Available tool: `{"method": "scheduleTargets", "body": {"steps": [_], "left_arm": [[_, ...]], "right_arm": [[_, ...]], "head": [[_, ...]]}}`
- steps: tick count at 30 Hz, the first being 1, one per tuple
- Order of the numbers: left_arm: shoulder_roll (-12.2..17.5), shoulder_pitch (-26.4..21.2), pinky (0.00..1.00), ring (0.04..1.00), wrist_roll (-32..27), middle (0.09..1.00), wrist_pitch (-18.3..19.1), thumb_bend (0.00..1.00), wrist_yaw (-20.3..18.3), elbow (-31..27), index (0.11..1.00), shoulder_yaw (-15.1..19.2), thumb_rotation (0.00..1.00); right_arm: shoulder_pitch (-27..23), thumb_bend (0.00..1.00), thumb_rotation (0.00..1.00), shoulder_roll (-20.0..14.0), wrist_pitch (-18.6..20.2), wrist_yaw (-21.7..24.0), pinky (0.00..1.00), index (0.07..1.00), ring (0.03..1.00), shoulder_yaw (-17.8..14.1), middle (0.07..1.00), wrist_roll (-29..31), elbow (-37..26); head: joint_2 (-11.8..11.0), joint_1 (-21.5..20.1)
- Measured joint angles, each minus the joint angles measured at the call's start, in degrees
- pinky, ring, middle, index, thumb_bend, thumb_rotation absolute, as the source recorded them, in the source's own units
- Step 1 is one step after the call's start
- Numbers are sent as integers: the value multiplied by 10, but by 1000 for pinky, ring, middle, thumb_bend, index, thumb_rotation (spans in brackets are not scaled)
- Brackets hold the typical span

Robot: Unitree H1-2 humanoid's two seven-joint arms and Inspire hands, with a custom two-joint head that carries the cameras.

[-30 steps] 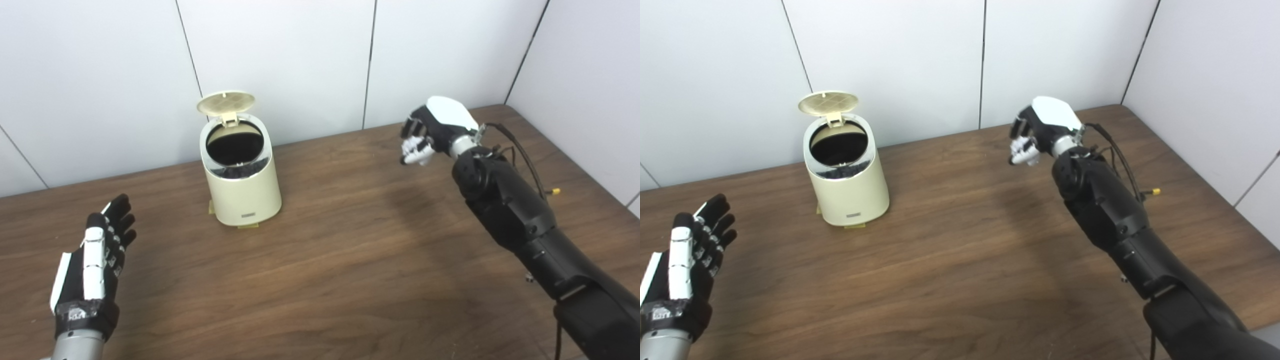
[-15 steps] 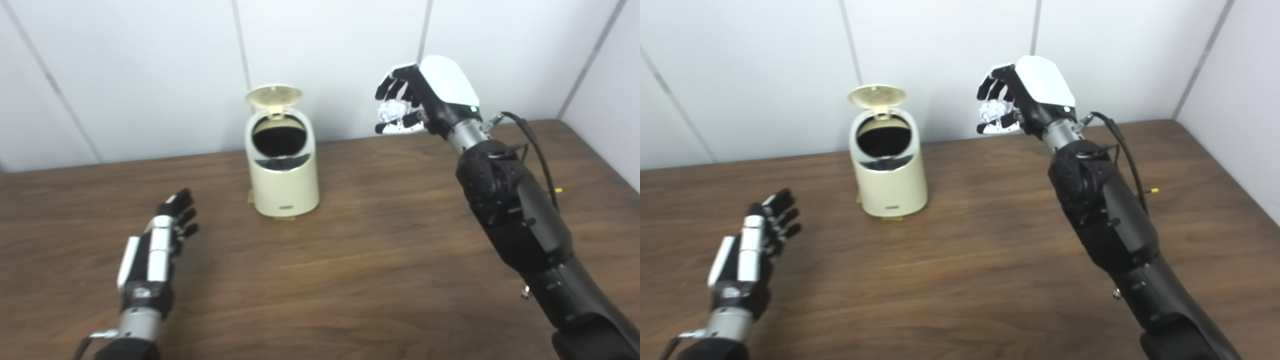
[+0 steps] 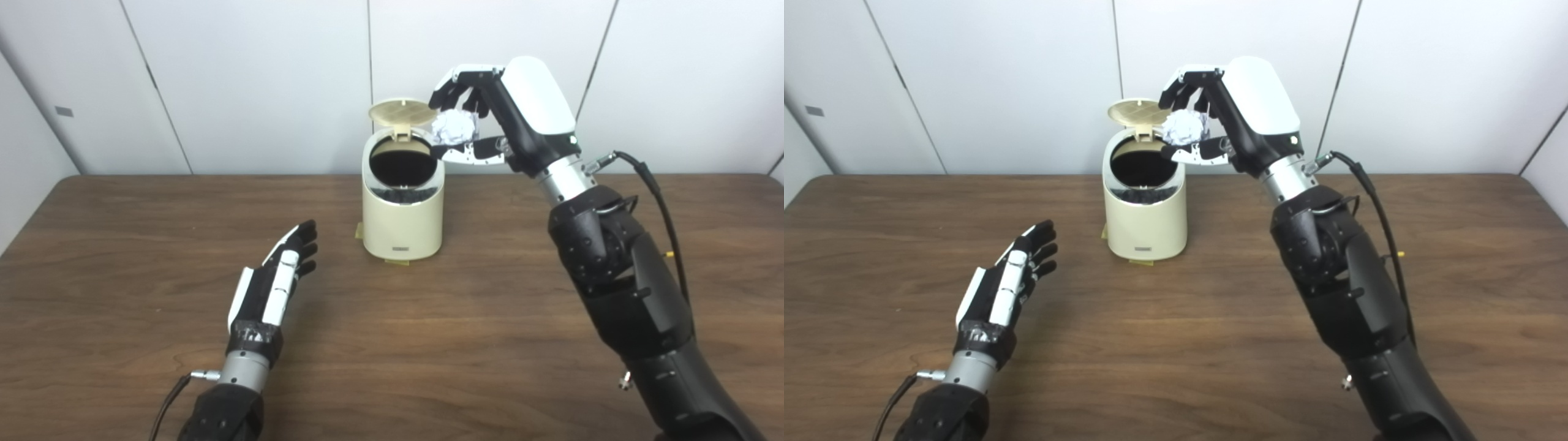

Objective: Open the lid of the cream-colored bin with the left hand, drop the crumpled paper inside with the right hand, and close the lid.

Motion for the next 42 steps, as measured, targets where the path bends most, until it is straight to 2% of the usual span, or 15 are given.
{"method": "scheduleTargets", "body": {"steps": [6,11,17,28,32,36,39,42], "left_arm": [[-3,9,936,924,0,919,0,544,3,4,912,-1,879],[-5,10,918,919,0,917,-9,556,4,6,911,-4,863],[-7,10,889,906,0,909,-17,559,8,6,907,-3,858],[-11,12,860,899,1,906,-17,573,13,5,904,-2,873],[-11,12,859,904,2,910,-18,585,16,5,908,-3,875],[-11,11,866,905,1,912,-18,577,17,4,908,-2,860],[-11,11,870,904,2,912,-18,579,18,3,909,-4,864],[-11,11,871,903,1,908,-18,579,18,3,909,-6,849]], "right_arm": [[-3,493,0,34,1,-2,310,536,395,1,510,0,23],[-17,492,0,56,-14,-27,299,536,401,4,515,0,77],[-23,493,0,54,-24,-51,310,530,390,3,508,-2,134],[-32,493,0,57,-36,-86,307,530,394,8,511,0,186],[-35,496,0,61,-36,-86,339,526,395,21,508,-2,192],[-35,498,0,65,-29,-77,415,546,407,27,511,-2,189],[-36,500,0,65,-18,-69,411,535,417,29,514,-3,187],[-36,498,0,65,-11,-63,353,531,422,29,522,-3,186]], "head": [[-2,2],[-4,3],[-3,2],[3,0],[5,-1],[8,-4],[7,-4],[7,-3]]}}
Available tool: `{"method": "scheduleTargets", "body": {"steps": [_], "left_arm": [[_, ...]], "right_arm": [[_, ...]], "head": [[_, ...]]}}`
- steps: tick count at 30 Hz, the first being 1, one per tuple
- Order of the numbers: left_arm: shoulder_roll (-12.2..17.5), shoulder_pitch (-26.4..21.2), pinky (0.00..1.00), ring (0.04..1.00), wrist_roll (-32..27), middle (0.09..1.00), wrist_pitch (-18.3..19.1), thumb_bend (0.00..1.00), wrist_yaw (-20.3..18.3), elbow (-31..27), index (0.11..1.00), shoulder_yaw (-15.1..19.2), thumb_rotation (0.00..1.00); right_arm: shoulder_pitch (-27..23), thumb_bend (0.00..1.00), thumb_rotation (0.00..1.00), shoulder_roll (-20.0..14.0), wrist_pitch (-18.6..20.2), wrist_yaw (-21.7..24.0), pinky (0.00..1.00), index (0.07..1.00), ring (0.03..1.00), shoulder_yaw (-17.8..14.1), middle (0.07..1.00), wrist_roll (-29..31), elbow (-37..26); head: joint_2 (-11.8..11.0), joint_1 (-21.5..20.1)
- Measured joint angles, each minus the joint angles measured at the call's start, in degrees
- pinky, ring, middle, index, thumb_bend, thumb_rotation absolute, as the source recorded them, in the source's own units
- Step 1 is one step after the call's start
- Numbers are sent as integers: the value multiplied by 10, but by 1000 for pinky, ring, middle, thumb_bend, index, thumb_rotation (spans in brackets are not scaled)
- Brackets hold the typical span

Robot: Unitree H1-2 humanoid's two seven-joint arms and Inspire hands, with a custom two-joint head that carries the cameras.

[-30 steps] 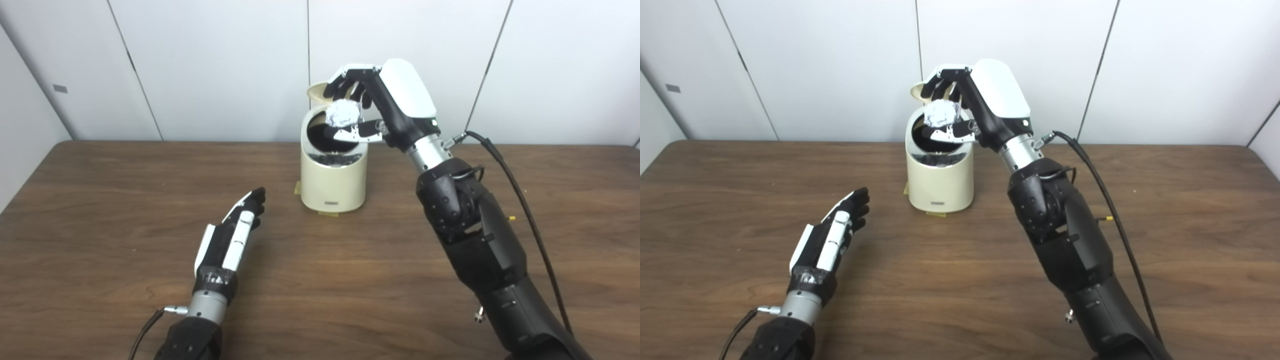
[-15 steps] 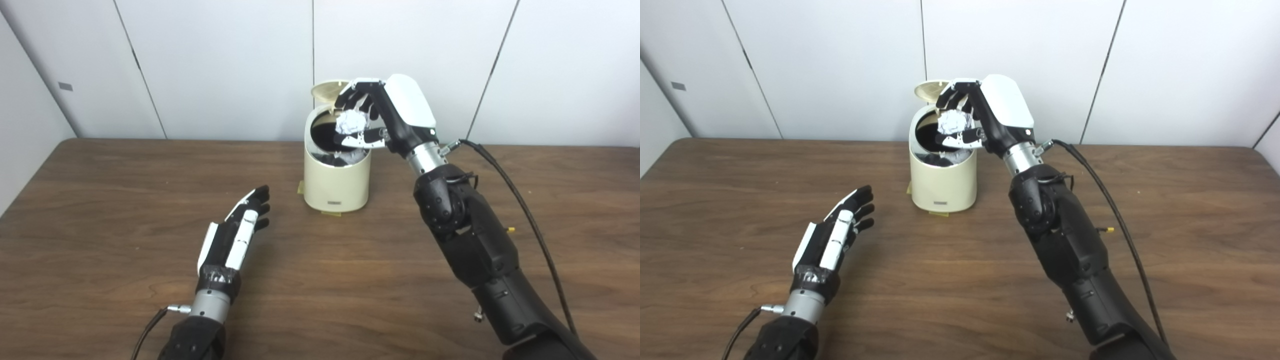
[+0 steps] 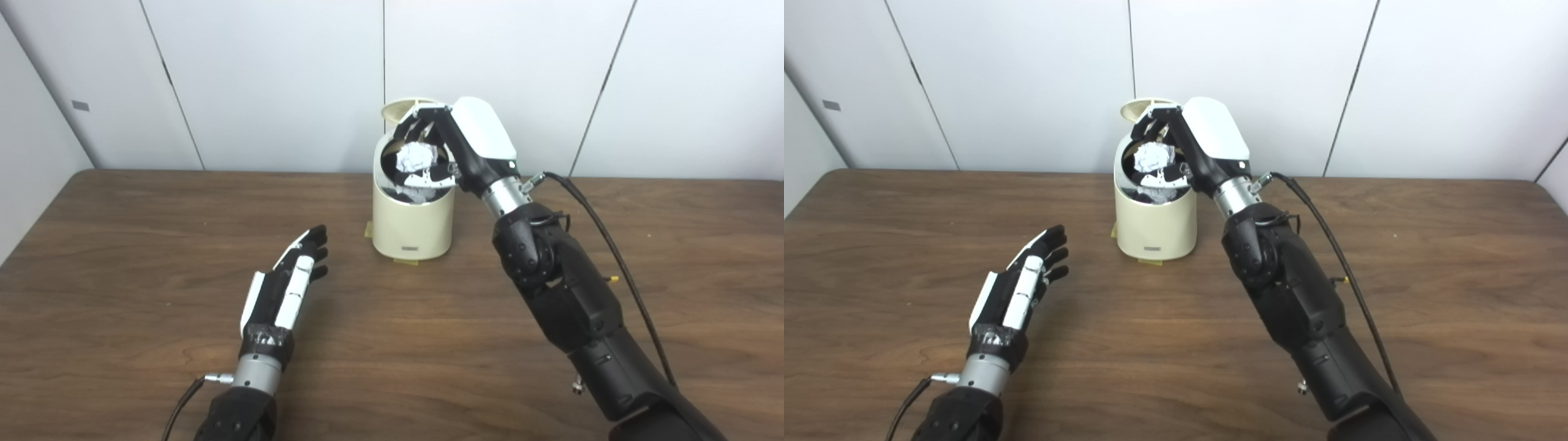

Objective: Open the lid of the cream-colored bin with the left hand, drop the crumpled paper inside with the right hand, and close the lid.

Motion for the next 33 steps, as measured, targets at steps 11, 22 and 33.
{"method": "scheduleTargets", "body": {"steps": [11,22,33], "left_arm": [[1,0,878,907,-1,915,0,557,1,-1,918,0,829],[1,0,893,919,-4,927,0,577,-1,-2,933,-2,824],[2,0,881,906,-3,912,0,555,-2,-2,921,-2,830]], "right_arm": [[0,516,0,1,21,16,409,521,412,1,519,1,0],[-1,516,0,-3,31,25,441,528,410,0,512,4,-16],[0,524,138,-7,31,20,580,494,647,6,690,-11,-13]], "head": [[0,-3],[2,-4],[2,-8]]}}
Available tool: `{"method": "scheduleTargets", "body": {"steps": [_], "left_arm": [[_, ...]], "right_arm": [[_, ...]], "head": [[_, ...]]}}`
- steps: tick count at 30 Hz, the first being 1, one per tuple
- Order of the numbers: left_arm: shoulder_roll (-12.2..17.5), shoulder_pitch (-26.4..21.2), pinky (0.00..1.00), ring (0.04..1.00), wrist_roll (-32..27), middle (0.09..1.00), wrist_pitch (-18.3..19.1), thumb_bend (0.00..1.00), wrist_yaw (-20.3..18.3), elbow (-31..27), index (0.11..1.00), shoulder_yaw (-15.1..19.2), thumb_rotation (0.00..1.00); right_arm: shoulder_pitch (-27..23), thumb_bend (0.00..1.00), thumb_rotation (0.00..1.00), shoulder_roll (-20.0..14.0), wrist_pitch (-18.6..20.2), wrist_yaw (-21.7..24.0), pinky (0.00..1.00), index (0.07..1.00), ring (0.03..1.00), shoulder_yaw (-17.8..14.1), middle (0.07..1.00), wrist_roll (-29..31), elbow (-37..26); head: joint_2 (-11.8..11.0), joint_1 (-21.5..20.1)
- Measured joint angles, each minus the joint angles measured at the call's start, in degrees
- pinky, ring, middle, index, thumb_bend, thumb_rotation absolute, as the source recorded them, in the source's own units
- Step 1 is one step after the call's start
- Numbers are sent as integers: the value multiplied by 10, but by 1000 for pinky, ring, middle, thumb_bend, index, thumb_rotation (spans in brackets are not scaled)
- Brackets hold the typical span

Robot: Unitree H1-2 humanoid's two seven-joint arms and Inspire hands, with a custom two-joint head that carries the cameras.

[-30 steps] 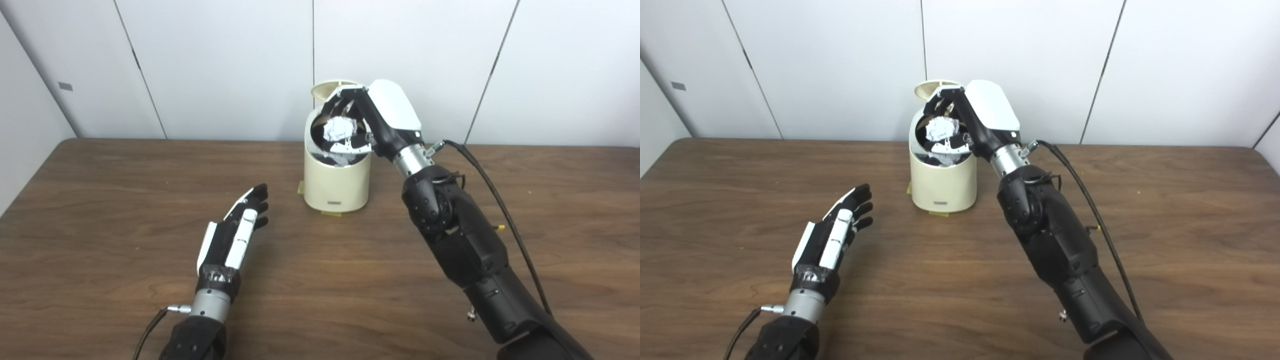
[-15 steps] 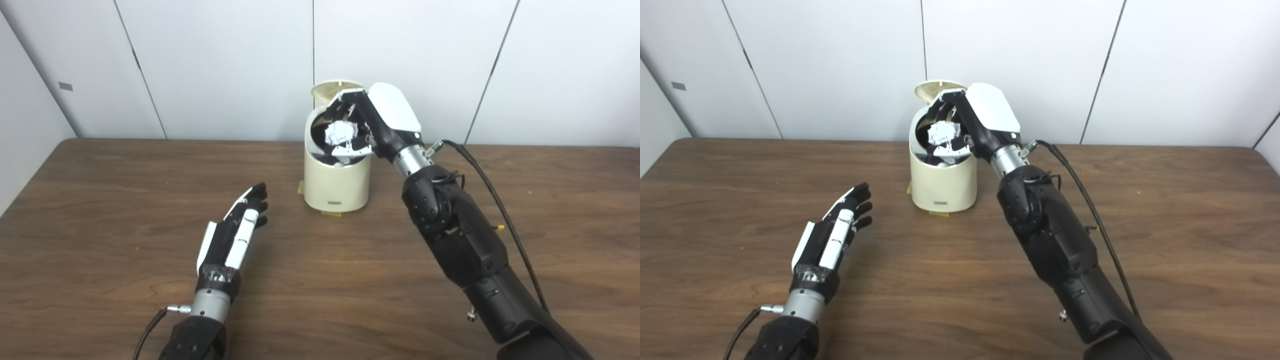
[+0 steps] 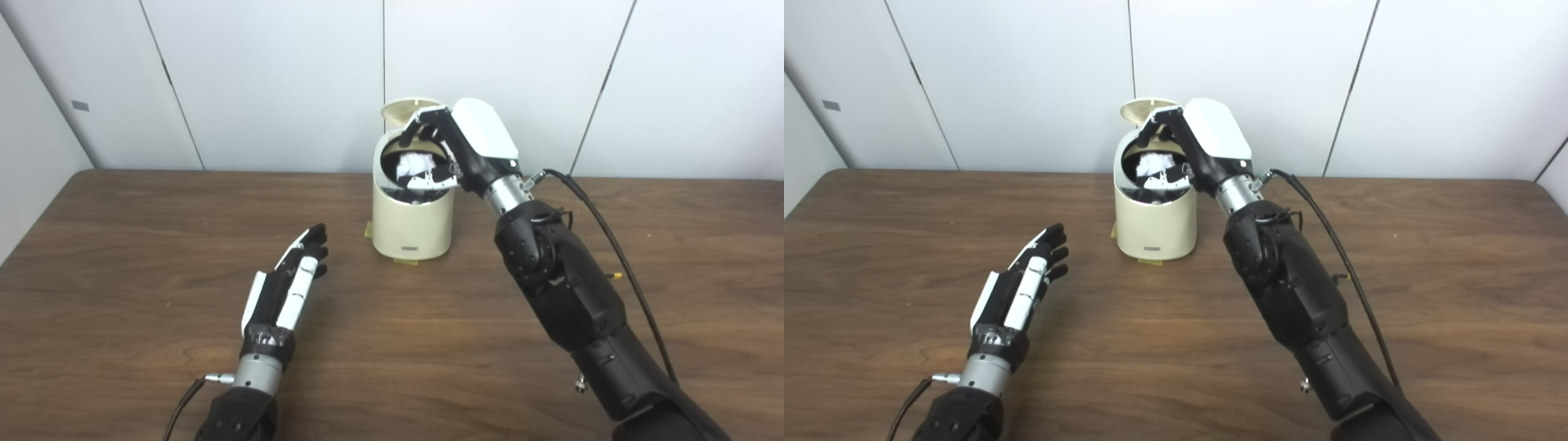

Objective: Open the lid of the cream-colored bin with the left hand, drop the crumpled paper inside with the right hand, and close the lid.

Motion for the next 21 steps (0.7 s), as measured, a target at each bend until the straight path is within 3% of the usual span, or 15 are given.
{"method": "scheduleTargets", "body": {"steps": [14,15,17,19,21], "left_arm": [[0,0,888,916,0,918,0,553,0,0,918,0,826],[0,0,885,915,0,915,0,565,0,0,917,0,828],[0,0,873,907,1,910,0,568,0,0,914,0,826],[0,-1,871,905,1,908,0,558,0,0,913,0,820],[0,-1,878,907,1,910,0,552,1,0,916,0,820]], "right_arm": [[0,523,136,-5,0,0,518,494,591,0,652,-2,2],[0,522,133,-5,0,0,492,493,559,0,621,-2,2],[0,526,27,-4,-1,-5,424,514,483,-1,496,-1,2],[0,513,7,-4,-7,-12,374,549,405,-5,493,5,2],[0,513,1,-4,-17,-21,366,537,387,-7,496,10,1]], "head": [[-2,-1],[-2,-1],[-2,-1],[-2,-1],[-2,-1]]}}
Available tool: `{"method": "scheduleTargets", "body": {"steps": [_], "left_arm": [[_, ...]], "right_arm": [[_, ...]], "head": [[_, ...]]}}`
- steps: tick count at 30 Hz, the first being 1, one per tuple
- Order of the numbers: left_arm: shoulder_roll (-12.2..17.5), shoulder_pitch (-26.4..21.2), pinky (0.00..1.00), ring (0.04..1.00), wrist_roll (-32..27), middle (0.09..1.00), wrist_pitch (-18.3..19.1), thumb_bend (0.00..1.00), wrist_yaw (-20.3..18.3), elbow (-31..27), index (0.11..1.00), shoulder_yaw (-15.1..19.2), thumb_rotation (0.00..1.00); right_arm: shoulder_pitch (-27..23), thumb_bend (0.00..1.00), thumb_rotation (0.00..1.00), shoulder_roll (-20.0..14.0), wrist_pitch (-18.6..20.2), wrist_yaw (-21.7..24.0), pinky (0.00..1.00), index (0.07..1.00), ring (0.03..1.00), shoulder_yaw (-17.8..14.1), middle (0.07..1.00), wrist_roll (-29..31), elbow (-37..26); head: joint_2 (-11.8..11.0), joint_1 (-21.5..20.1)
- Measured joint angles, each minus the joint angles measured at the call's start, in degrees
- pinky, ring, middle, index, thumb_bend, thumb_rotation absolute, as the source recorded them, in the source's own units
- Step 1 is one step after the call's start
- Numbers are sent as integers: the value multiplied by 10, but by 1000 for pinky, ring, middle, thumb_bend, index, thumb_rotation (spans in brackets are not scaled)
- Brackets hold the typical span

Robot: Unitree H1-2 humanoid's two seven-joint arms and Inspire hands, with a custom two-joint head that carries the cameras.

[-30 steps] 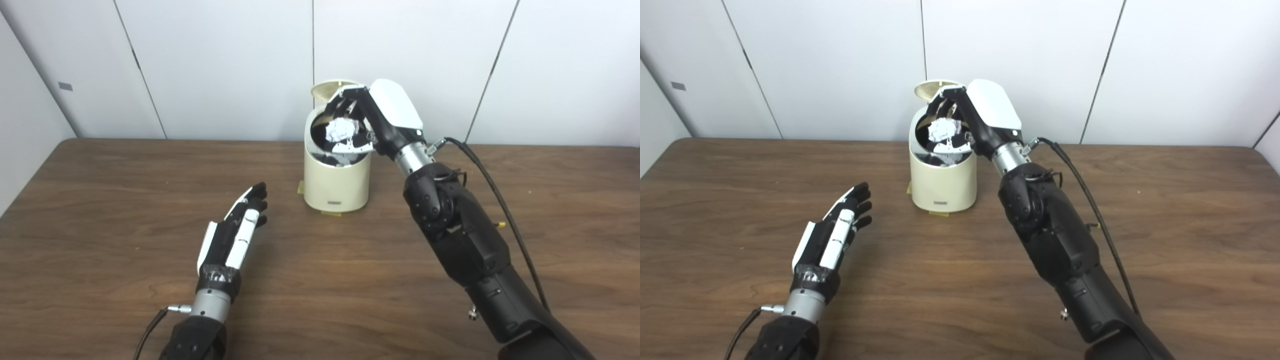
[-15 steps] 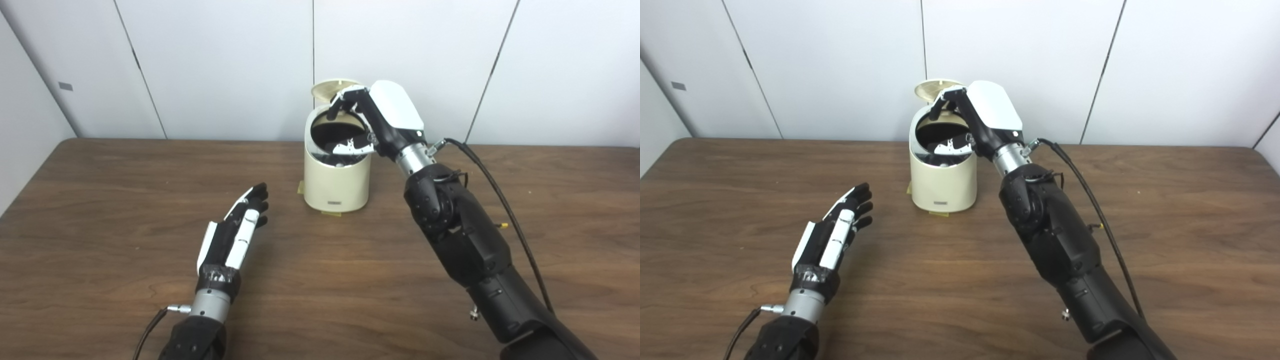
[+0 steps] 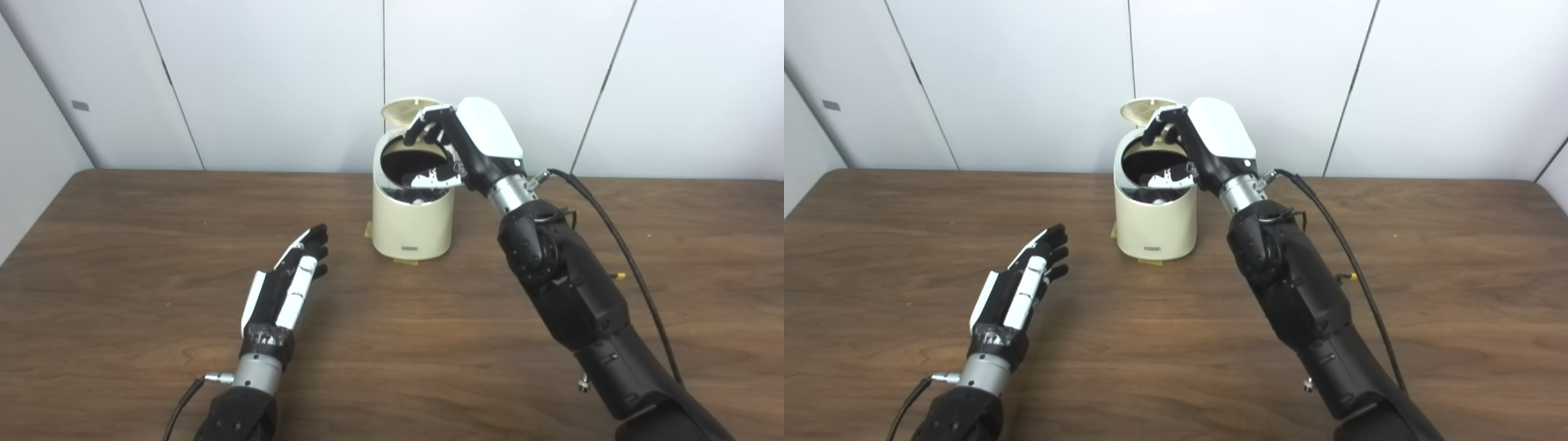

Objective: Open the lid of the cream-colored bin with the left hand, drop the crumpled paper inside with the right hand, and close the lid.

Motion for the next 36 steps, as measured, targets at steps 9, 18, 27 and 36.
{"method": "scheduleTargets", "body": {"steps": [9,18,27,36], "left_arm": [[0,-4,871,907,0,911,0,548,2,4,917,3,818],[5,-39,888,913,-8,922,2,517,3,43,921,24,760],[36,-117,920,922,-9,925,29,448,1,98,932,44,810],[70,-205,948,954,-18,949,55,481,-21,150,946,47,827]], "right_arm": [[14,515,0,-2,-14,-14,368,515,385,-13,508,11,-35],[53,499,0,-17,-16,-21,338,511,393,-75,497,47,-68],[169,510,5,-16,28,-4,367,531,451,-162,483,164,-128],[264,609,645,32,124,73,691,799,790,-213,822,367,-206]], "head": [[-4,-2],[-10,1],[-14,-2],[-16,-3]]}}
